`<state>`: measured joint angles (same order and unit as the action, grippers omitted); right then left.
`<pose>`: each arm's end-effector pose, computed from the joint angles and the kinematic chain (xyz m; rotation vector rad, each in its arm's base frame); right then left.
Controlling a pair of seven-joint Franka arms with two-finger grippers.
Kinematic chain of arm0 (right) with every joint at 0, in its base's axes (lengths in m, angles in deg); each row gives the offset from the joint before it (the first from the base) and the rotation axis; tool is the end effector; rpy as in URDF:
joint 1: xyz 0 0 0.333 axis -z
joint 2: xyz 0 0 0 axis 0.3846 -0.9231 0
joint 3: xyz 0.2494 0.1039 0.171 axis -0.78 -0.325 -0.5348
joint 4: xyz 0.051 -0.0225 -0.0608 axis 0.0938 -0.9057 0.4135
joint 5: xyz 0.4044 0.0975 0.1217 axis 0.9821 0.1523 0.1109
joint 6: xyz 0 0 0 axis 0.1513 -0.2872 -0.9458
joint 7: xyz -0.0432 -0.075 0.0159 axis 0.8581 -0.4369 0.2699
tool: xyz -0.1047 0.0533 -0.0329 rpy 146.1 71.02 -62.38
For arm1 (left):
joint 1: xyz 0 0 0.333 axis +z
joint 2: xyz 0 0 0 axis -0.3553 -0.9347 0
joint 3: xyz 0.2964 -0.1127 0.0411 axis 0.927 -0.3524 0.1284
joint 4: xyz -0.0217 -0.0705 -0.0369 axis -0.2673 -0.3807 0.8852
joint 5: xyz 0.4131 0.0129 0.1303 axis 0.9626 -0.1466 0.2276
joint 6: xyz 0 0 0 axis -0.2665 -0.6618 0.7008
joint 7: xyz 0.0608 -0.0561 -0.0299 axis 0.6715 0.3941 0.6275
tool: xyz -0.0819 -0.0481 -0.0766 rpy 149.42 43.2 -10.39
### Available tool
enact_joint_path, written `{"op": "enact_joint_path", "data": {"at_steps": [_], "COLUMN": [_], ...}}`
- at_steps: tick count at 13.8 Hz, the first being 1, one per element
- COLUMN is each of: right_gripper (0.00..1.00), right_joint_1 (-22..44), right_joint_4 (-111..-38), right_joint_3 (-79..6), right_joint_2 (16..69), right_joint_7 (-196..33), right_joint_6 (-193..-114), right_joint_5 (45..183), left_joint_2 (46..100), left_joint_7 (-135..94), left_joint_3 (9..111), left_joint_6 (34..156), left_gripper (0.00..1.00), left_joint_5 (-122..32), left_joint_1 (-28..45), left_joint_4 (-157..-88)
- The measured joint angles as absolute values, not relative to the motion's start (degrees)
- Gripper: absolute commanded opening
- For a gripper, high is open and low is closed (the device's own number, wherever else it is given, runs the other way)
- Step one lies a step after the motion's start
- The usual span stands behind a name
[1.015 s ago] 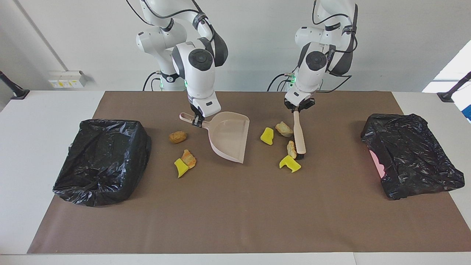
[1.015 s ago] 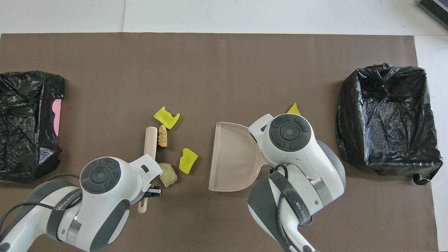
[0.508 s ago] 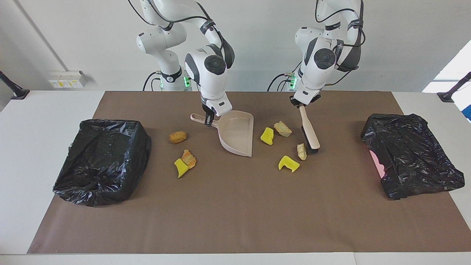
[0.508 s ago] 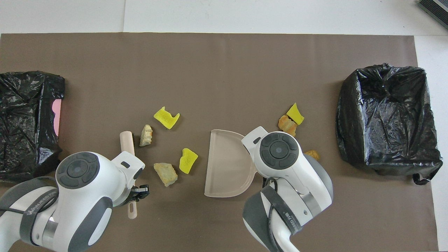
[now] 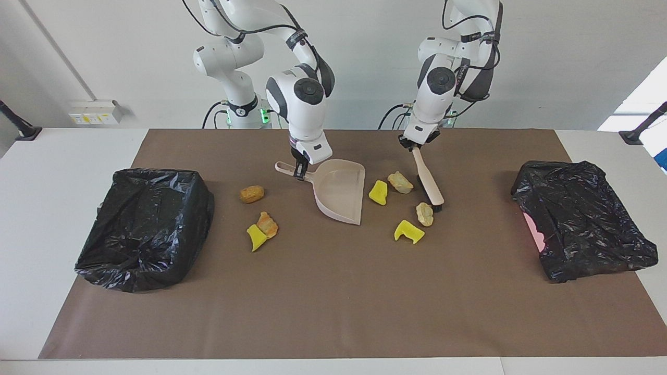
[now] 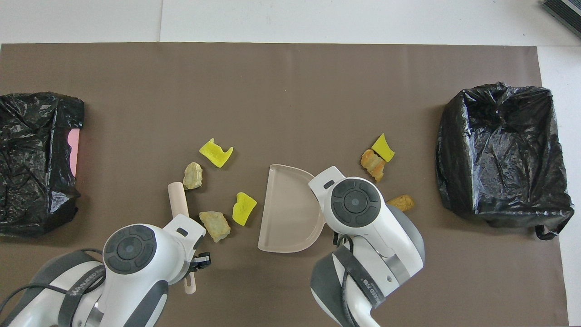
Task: Sweep and dump trash in bin
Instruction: 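Sweep the sponge pieces and chunks into the dustpan with the left gripper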
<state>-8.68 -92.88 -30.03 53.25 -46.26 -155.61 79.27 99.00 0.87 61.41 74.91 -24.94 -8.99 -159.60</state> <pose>0.4868 0.2992 0.3285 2.4032 1.9423 -0.1956 0.3623 -0.2296 0.3155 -3.0584 -0.2207 0.3299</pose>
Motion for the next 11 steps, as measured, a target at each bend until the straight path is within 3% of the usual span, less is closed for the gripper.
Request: {"op": "enact_joint_path", "data": {"at_steps": [4, 11], "right_gripper": [0.00, 0.00], "right_joint_1": [-8.7, -8.7], "right_joint_4": [-92.9, -92.9], "right_joint_3": [-30.0, -30.0], "right_joint_2": [53.3, 53.2], "right_joint_7": [-46.3, -46.6], "right_joint_6": [-155.6, -155.6], "right_joint_5": [79.3, 79.3], "left_joint_2": [95.5, 90.6], "left_joint_7": [1.3, -6.2], "left_joint_3": [61.2, 61.0], "left_joint_6": [83.6, 84.5], "left_gripper": [0.00, 0.00], "left_joint_5": [-33.4, -39.7], "left_joint_1": [-14.8, -23.0], "left_joint_4": [-159.1, -150.7]}}
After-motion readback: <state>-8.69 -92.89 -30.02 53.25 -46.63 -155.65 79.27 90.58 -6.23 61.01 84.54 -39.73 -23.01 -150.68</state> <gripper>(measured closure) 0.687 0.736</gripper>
